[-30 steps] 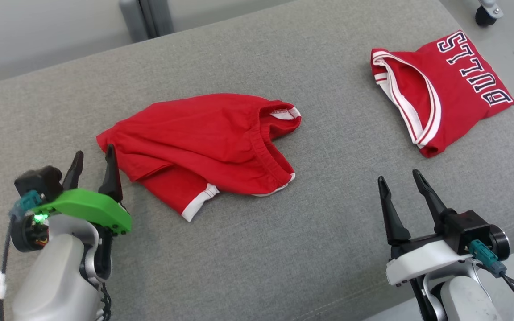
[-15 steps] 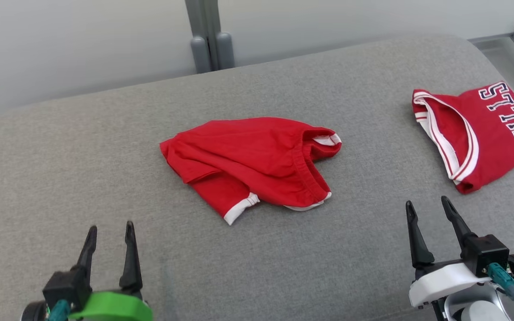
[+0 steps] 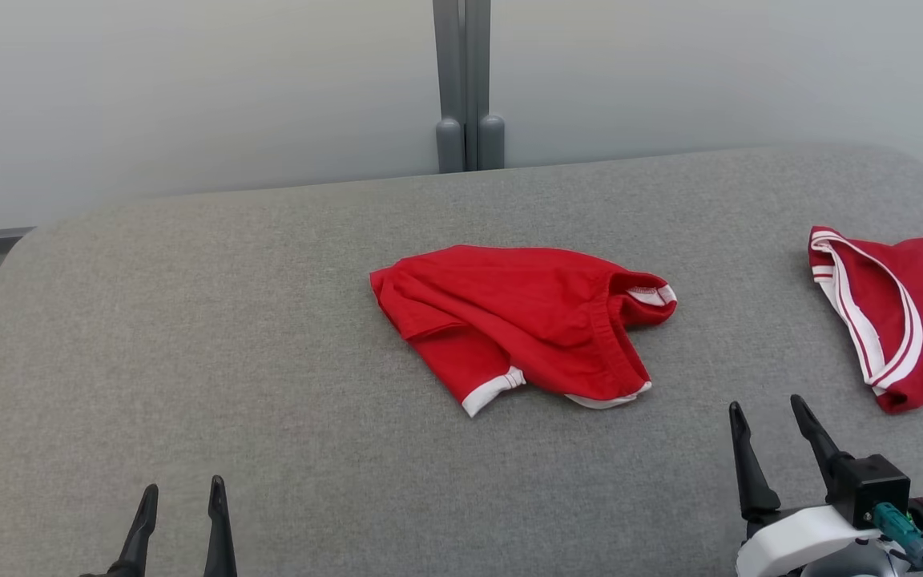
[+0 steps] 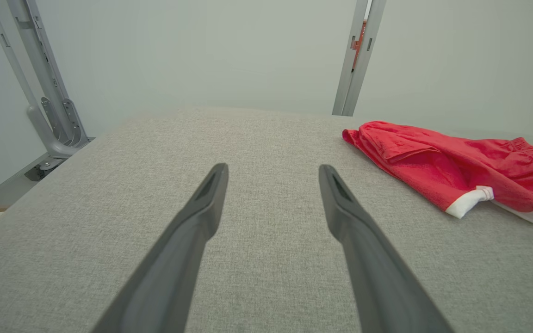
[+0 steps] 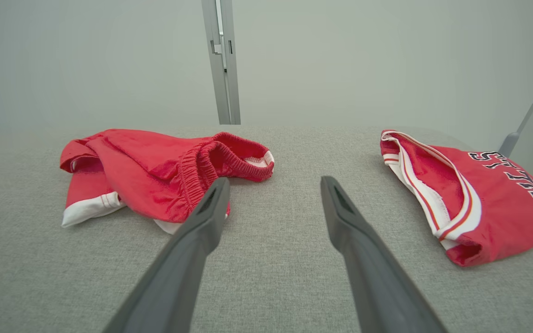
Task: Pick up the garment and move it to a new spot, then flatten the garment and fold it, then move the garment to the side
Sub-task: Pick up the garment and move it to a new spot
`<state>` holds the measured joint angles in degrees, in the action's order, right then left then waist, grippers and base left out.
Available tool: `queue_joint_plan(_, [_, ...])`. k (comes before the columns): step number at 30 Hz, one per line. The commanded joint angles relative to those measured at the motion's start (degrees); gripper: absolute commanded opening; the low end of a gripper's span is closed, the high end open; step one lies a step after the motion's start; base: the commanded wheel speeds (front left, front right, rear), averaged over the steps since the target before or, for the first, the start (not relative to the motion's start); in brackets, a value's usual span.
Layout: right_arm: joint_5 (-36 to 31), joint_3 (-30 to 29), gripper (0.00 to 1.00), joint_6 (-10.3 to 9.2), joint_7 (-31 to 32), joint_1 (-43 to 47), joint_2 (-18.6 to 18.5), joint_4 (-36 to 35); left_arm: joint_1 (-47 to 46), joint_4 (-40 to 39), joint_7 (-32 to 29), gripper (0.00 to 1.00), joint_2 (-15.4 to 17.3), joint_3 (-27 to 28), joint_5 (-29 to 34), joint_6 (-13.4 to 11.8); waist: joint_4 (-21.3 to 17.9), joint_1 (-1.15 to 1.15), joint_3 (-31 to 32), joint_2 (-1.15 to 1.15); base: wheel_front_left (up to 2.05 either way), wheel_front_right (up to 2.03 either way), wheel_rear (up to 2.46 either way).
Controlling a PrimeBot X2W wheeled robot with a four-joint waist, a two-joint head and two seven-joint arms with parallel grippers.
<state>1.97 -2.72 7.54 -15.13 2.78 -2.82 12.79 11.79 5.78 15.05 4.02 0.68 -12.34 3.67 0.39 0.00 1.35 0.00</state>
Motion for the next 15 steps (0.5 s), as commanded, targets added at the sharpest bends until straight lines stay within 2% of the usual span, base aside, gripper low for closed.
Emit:
queue_joint_plan(1, [0.4, 0.2, 1.00, -0.11, 0.0, 1.0, -0.1, 0.4, 1.1, 0.0, 0.1, 1.00, -0.3, 0.6, 1.0, 0.6, 0.6, 0.00, 0.9, 0.00, 0.00, 0.00, 0.00])
queue_joint_plan(8, [0.9, 1.1, 1.00, -0.11, 0.0, 1.4, -0.1, 1.4, 1.7, -0.1, 0.1, 1.00, -1.0, 2.7, 2.1, 2.1, 0.0, 0.00, 1.3, 0.00, 0.00, 0.00, 0.00])
queue_joint_plan(15, [1.0, 2.1, 1.00, -0.11, 0.0, -0.1, -0.1, 1.4, 0.9, 1.0, 0.1, 1.00, -1.0, 1.7, 2.0, 3.3, -0.8, 0.00, 1.1, 0.00, 0.00, 0.00, 0.00])
